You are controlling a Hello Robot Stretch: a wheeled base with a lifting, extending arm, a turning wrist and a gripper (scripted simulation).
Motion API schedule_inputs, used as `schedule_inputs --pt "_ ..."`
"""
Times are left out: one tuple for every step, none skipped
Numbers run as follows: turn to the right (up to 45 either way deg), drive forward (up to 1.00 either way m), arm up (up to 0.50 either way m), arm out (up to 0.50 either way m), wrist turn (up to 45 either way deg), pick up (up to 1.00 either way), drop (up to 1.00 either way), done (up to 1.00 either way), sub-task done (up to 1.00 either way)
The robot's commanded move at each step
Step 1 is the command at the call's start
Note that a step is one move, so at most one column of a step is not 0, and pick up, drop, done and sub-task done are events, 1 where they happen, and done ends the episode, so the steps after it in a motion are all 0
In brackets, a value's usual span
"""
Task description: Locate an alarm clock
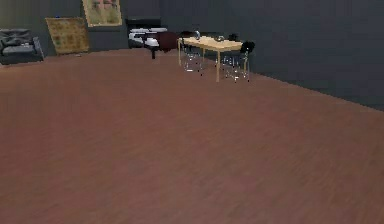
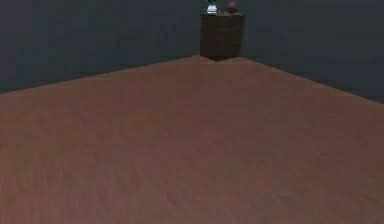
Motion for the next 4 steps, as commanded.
schedule_inputs --pt "0.0 1.0 0.0 0.0 0.0 0.0 0.0 0.0 0.0" --pt "0.0 1.0 0.0 0.0 0.0 0.0 0.0 0.0 0.0" --pt "0.0 1.0 0.0 0.0 0.0 0.0 0.0 0.0 0.0" --pt "0.0 1.0 0.0 0.0 0.0 0.0 0.0 0.0 0.0"
